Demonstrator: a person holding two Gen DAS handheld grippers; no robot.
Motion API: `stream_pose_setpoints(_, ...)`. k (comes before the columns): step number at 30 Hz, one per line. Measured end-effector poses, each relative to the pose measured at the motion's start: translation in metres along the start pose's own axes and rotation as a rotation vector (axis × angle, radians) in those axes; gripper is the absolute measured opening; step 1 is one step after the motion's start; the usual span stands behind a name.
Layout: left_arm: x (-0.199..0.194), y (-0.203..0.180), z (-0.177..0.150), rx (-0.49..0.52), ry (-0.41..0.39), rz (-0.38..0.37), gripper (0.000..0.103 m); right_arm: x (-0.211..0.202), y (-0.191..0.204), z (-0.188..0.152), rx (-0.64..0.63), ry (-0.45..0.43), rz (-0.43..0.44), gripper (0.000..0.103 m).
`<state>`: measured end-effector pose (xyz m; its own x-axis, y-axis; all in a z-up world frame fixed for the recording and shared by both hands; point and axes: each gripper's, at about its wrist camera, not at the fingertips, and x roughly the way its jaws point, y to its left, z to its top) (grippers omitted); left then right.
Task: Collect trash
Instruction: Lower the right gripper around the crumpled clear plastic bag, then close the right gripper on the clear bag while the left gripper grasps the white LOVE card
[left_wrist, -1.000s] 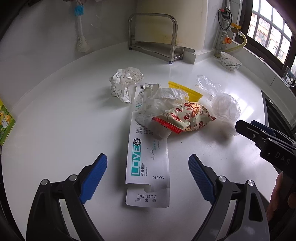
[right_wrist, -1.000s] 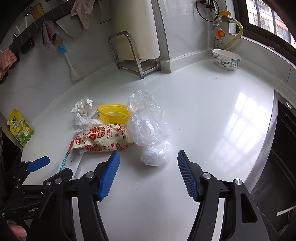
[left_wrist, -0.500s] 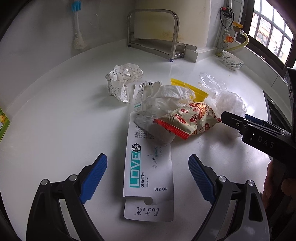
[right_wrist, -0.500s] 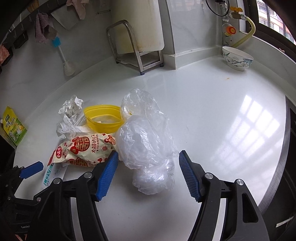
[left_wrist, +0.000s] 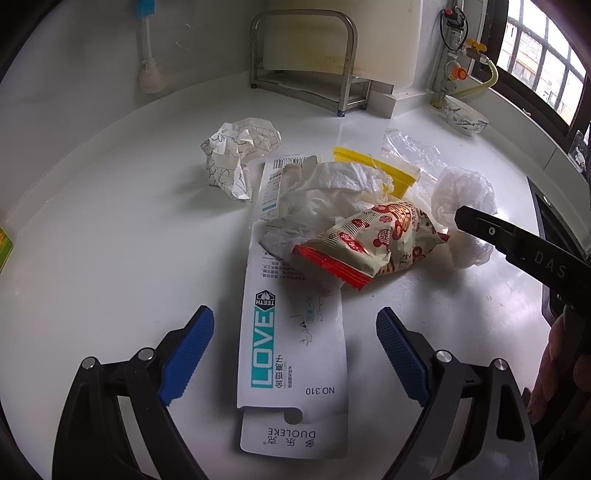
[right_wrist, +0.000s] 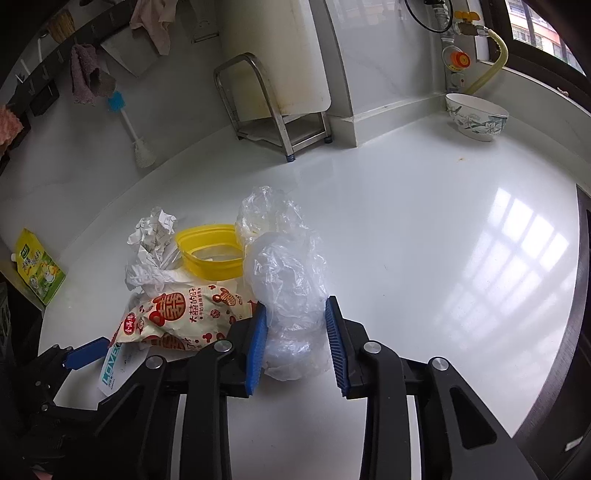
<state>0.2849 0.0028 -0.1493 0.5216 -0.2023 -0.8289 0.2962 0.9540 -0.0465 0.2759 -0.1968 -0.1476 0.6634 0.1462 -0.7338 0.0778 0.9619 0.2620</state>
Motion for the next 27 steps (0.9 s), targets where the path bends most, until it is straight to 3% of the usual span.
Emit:
stream_pose_setpoints(8, 0.009, 0.004, 0.0, -0.003, 0.001, 0.012, 0.085, -0.018, -0.013, -0.003, 0.062, -0.034, -0.012, 0.028)
stream_pose_setpoints(15, 0.005, 0.014, 0.003, -0.006, -0.016, 0.018, 0.052, -0.025, -0.008, -0.013, 0.067, -0.037, -0.016, 0.028)
stream_pose_setpoints(22, -0.004, 0.027, 0.002, -0.032, -0.022, 0.03, 0.051, -0.033, 0.006, -0.022, 0.061, -0.034, -0.006, 0.028)
stream_pose_setpoints(27, -0.027, 0.028, 0.006, 0.024, -0.1, 0.114, 0.05, -0.04, 0.013, -0.027, 0.063, -0.025, -0.01, 0.028)
